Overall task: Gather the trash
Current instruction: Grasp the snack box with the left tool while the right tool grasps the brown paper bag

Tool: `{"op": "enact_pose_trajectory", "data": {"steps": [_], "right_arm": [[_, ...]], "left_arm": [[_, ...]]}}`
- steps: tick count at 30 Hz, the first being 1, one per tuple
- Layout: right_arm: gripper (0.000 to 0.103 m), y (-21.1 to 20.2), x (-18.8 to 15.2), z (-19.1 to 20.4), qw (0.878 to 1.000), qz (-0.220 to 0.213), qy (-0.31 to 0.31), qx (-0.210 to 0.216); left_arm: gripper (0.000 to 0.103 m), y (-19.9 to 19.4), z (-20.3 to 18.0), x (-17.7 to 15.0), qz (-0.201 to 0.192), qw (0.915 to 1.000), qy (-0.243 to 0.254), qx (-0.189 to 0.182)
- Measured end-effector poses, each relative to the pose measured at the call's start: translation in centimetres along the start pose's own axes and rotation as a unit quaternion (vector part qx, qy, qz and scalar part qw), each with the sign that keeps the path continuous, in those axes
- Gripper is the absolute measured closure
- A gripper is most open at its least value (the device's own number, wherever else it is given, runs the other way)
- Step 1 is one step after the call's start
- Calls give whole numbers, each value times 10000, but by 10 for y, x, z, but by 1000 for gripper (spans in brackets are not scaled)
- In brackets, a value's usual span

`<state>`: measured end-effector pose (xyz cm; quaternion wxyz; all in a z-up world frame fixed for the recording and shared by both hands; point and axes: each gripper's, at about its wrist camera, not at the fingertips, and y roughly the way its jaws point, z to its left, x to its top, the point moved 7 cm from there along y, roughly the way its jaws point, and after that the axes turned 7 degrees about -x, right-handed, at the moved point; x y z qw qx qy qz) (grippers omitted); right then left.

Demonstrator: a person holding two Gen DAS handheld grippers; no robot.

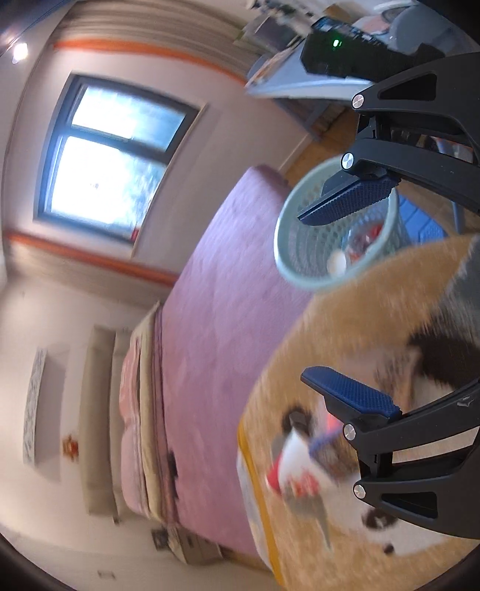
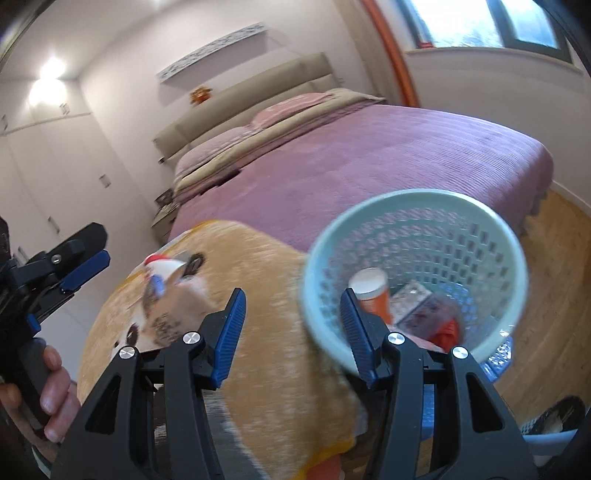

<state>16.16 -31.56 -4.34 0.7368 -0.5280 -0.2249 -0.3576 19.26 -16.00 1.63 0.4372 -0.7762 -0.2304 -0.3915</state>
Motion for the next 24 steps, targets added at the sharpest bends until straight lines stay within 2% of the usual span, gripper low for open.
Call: {"op": "enact_pose_trajectory", "data": {"steps": [6, 9, 12, 21, 24], "right_arm": [[48, 20, -17, 50, 9984, 366, -310, 302], [48, 31, -24, 73, 9969, 514, -420, 426], [44, 42, -28, 91, 9952, 665, -457, 553], [31, 65, -32, 132, 9920, 887, -731, 515], [31, 76, -34, 137, 9913, 965, -792, 425]], "left_arm": [[26, -24, 63, -12, -44, 9976, -644, 259], [26, -29, 93, -22, 38, 9948, -928, 422], [26, -31, 115, -32, 150, 9924, -1099, 527], [26, -27, 154, -46, 288, 9863, -1508, 610], [26, -25, 157, -47, 311, 9849, -1609, 551]]}}
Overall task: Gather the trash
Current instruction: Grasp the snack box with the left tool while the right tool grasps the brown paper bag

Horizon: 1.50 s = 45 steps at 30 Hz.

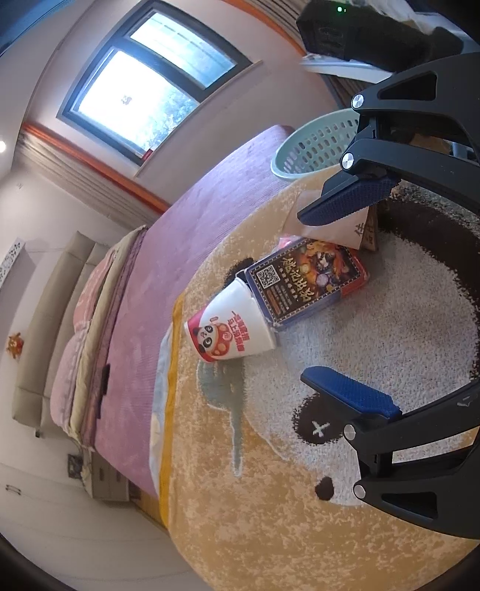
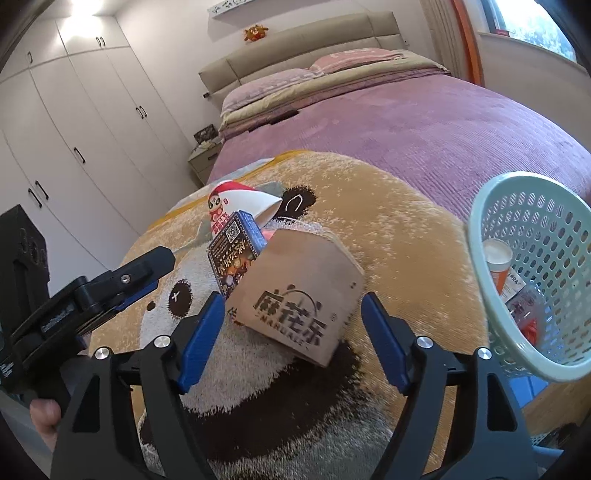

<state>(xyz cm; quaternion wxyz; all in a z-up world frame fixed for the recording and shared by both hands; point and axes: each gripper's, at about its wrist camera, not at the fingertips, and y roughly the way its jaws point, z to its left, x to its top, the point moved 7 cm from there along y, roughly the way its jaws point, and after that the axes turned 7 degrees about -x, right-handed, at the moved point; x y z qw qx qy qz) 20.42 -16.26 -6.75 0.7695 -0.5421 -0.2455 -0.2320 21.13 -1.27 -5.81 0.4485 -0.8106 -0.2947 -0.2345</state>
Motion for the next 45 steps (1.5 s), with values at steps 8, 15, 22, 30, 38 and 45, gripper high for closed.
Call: {"op": "enact_pose_trajectory", "data": {"steps": [8, 15, 22, 30, 38, 45], "right_arm": [[31, 21, -6, -4, 9995, 280, 78, 89], [63, 29, -13, -2, 9986, 463, -34, 241], [81, 8, -18, -19, 9992, 311, 75, 251], [82, -18, -24, -40, 9998, 118, 35, 127], [82, -33, -29, -28, 9997, -17, -155, 210], [82, -36, -43, -13, 9992, 56, -290, 276]], "left_arm": [[26, 19, -2, 2, 214, 9997, -75, 0], [26, 37, -2, 1, 380, 9986, -330, -133], [26, 55, -4, 0, 504, 9973, -525, -21], [24, 77, -23, -1, 486, 9943, 148, 938], [65, 50, -33, -25, 768, 9881, 1043, 824], [55, 17, -18, -57, 1137, 9790, 1550, 682]]}}
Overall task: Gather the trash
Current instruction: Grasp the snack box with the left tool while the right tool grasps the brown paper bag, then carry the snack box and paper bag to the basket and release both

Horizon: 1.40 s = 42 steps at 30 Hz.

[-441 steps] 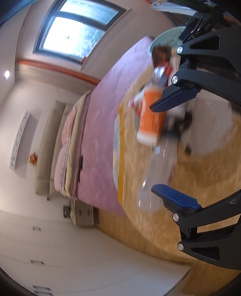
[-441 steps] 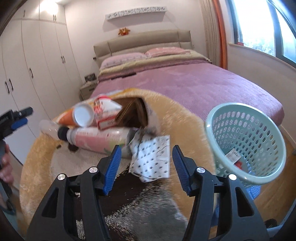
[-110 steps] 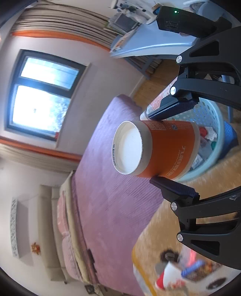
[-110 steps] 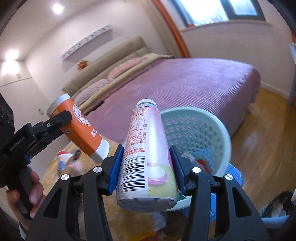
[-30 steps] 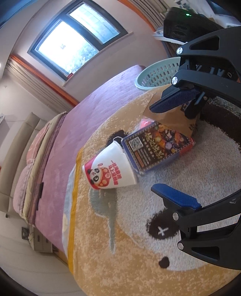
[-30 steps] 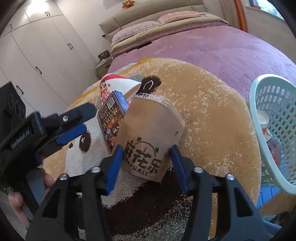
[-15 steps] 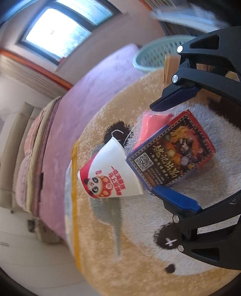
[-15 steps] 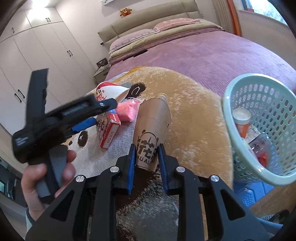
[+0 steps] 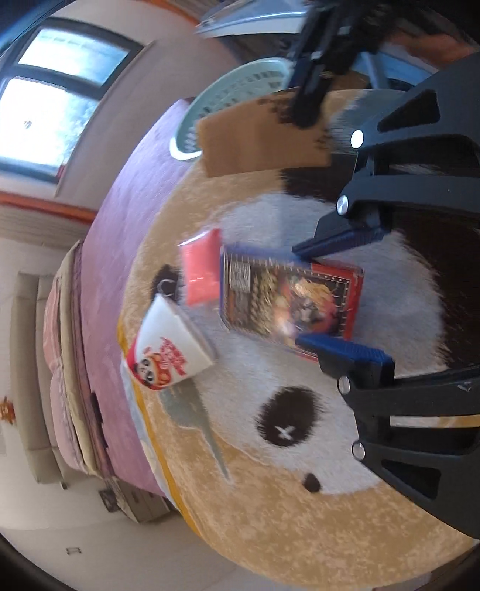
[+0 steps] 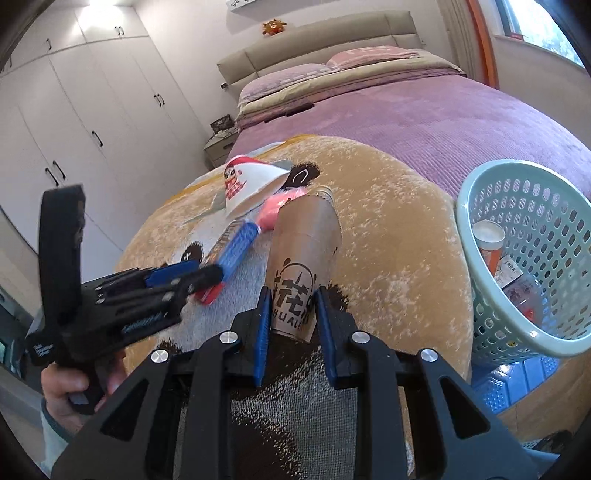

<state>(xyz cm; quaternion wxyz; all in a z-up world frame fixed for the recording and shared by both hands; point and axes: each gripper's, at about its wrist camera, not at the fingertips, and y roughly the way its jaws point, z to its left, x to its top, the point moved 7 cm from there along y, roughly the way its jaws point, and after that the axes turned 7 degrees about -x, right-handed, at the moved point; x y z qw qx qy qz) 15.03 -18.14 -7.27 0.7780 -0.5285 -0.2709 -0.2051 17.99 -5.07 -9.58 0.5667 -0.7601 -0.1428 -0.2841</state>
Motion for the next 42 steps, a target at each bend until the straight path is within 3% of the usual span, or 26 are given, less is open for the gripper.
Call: {"op": "enact_pose_trajectory", "data": {"steps": [5, 9, 14, 17, 23, 27, 32, 42], "right_arm": [[81, 9, -10, -10, 9996, 170, 218, 8], [73, 9, -11, -26, 9984, 215, 514, 67], [63, 3, -8, -43, 9970, 135, 754, 55], [51, 1, -7, -51, 9968, 73, 796, -96], [49, 2, -8, -52, 9962, -2, 871, -56], [36, -9, -2, -43, 9973, -399, 472, -389], [36, -3, -4, -24, 9963, -536, -102, -661], [39, 25, -11, -23, 9936, -473, -107, -1023]], "left_arm": [[36, -6, 4, -4, -181, 9998, 33, 86], [24, 7, -1, 6, -282, 9995, 115, 0], [22, 32, -2, 5, 50, 9996, 258, -100], [25, 32, -2, 0, 2, 9996, 289, -31], [33, 24, -1, -9, -159, 9996, 179, 155], [34, 13, 9, -16, -304, 9992, -151, 218], [34, -2, 21, -30, -304, 9971, -455, 520], [34, -10, 26, -39, -556, 9950, -540, 628]]}}
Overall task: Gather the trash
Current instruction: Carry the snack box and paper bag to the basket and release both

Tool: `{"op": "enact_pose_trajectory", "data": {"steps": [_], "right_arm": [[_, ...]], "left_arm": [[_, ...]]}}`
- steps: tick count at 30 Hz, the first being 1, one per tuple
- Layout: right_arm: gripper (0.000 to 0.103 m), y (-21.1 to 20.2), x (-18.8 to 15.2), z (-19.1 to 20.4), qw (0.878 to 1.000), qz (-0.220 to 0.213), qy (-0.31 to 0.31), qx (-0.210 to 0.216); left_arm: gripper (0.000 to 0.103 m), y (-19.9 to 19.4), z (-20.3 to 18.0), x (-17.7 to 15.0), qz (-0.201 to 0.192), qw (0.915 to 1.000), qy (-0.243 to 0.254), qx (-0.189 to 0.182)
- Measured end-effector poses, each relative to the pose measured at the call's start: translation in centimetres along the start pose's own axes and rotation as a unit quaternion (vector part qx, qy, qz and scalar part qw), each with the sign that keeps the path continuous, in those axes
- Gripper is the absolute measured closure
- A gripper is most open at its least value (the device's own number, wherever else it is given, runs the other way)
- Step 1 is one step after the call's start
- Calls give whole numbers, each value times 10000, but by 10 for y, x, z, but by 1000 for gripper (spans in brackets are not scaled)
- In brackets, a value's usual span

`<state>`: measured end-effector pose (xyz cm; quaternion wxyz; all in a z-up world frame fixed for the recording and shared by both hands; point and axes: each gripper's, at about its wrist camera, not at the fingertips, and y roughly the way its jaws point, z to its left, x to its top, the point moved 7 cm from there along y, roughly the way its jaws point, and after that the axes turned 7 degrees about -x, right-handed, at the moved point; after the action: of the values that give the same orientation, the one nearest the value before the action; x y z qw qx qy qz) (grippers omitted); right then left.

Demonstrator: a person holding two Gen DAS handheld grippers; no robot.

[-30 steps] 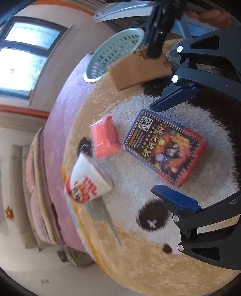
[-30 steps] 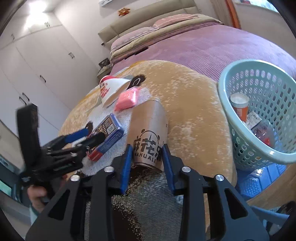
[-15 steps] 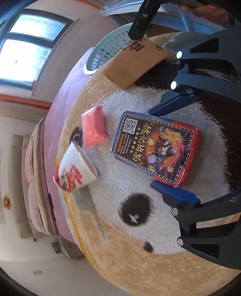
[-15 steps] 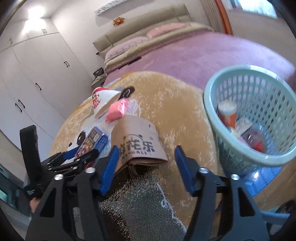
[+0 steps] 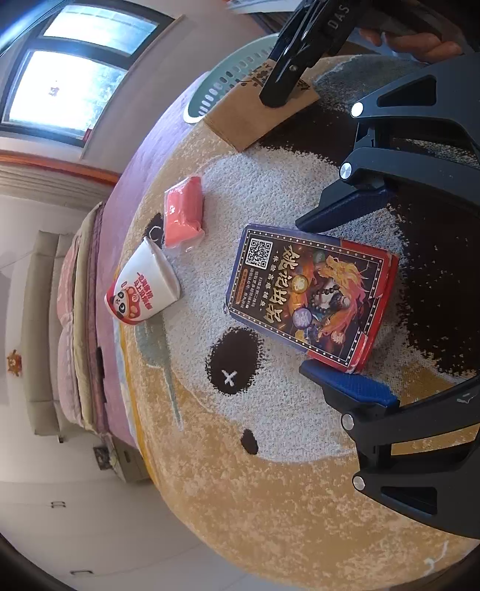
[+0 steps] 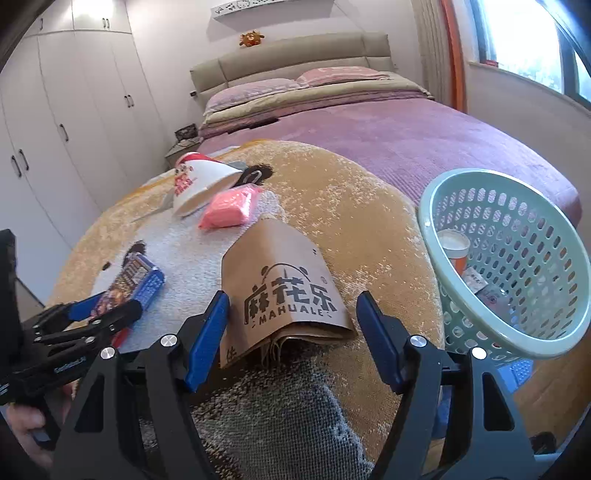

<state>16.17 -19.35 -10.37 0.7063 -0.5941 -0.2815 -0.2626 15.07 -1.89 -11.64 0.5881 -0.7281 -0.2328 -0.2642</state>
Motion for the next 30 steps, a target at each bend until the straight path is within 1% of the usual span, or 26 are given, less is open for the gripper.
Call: {"op": "enact_pose_trajectory", "data": {"steps": [1, 2, 4, 6, 10, 15, 20, 25, 30], "right_arm": [[45, 1, -1, 1, 10000, -11, -19, 0], [47, 2, -2, 2, 10000, -7, -47, -20], [57, 1, -3, 3, 10000, -21, -90, -35], [65, 2, -4, 6, 9998, -17, -170, -42], [72, -3, -5, 8, 9997, -108, -226, -44], [72, -12, -5, 2, 9996, -205, -173, 1], [72, -25, 0, -14, 9994, -343, -4, 19], [73, -37, 6, -37, 9986, -479, 214, -21], [73, -49, 15, -64, 9969, -655, 406, -152]], "left_arm": [[34, 0, 0, 0, -9, 10000, 18, -8], [34, 0, -1, 0, -16, 10000, 22, -23], [34, 0, -1, 0, -29, 10000, 5, -34], [34, -1, 0, 0, -38, 10000, -11, -41], [35, -3, -2, 0, -90, 9999, 40, 45], [35, -9, -11, 3, -229, 9994, 240, 136], [36, -17, -26, 10, -325, 9992, 243, -59], [36, -23, -55, 22, -428, 9976, 472, -272], [36, -22, -93, 38, -503, 9945, 772, -506]]}}
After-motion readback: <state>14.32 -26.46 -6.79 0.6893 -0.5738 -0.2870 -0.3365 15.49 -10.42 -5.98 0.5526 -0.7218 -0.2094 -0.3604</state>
